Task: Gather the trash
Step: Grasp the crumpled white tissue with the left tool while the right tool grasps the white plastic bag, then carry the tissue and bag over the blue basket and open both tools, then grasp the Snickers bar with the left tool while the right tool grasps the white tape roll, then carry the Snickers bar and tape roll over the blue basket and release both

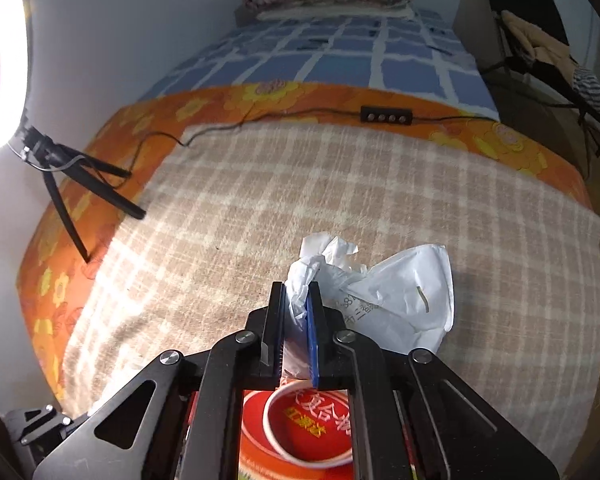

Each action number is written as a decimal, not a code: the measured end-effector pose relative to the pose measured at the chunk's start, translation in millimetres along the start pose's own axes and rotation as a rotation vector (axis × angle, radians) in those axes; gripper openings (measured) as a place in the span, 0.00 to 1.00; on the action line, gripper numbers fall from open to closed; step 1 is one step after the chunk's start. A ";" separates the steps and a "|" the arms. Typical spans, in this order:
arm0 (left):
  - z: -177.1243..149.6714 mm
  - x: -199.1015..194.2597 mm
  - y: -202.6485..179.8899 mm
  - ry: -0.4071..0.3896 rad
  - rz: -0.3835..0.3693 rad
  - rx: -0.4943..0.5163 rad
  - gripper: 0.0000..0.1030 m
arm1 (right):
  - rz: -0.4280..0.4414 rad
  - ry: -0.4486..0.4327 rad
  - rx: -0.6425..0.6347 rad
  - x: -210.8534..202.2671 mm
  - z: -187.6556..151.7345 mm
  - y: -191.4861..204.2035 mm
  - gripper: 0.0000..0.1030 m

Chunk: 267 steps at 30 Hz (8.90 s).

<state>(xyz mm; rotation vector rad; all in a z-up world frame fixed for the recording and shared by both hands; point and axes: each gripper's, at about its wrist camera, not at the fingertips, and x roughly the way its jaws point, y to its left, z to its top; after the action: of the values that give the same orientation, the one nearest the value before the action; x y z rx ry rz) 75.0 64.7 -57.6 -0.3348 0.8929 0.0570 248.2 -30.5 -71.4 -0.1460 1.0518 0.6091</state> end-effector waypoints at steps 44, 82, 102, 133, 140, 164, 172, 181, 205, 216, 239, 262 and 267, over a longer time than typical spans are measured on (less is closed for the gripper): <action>-138.4 -136.9 -57.2 -0.009 -0.169 0.265 0.05 | 0.125 -0.159 -0.052 -202.8 -228.1 48.8 0.07; -307.2 -37.6 -76.3 0.513 -0.123 0.441 0.42 | 0.068 0.210 0.028 -91.2 -410.1 42.0 0.10; -258.4 -53.6 -77.3 0.373 -0.119 0.367 0.45 | 0.055 0.174 0.099 -102.7 -395.6 13.4 0.42; -64.4 -5.5 -0.9 0.120 -0.035 -0.064 0.53 | 0.208 -0.123 0.242 -94.3 -182.6 -34.7 0.56; -50.5 20.8 7.2 0.154 -0.050 -0.122 0.46 | 0.224 -0.117 0.290 -67.8 -160.5 -39.5 0.49; -44.2 43.9 23.1 0.155 0.009 -0.130 0.05 | 0.206 -0.101 0.316 -48.8 -157.3 -51.3 0.04; -45.1 24.8 28.0 0.120 0.018 -0.138 0.05 | 0.172 -0.126 0.252 -69.2 -168.5 -48.0 0.03; -46.3 9.8 23.8 0.098 0.017 -0.132 0.04 | 0.175 -0.137 0.238 -80.0 -173.9 -48.5 0.01; -116.3 -71.4 -35.0 0.097 -0.074 0.081 0.04 | 0.127 -0.113 0.027 -149.7 -265.5 -0.3 0.01; -167.1 -75.4 -46.4 0.173 -0.104 0.148 0.04 | 0.115 -0.058 -0.030 -160.7 -316.5 24.6 0.01; -268.2 -51.7 -58.3 0.382 -0.111 0.225 0.04 | 0.119 0.085 -0.003 -133.8 -397.6 51.8 0.01; -278.3 -32.2 -48.1 0.439 -0.050 0.231 0.36 | 0.125 0.234 0.016 -100.5 -426.7 50.8 0.01; -277.6 -31.5 -49.0 0.436 -0.043 0.234 0.41 | 0.112 0.257 0.030 -96.9 -427.6 48.6 0.11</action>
<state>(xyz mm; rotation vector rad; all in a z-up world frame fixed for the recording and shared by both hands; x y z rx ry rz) -145.1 -64.8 -181.1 -0.1473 1.3101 -0.1660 -140.5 -197.7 -196.3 -0.1428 1.3240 0.6879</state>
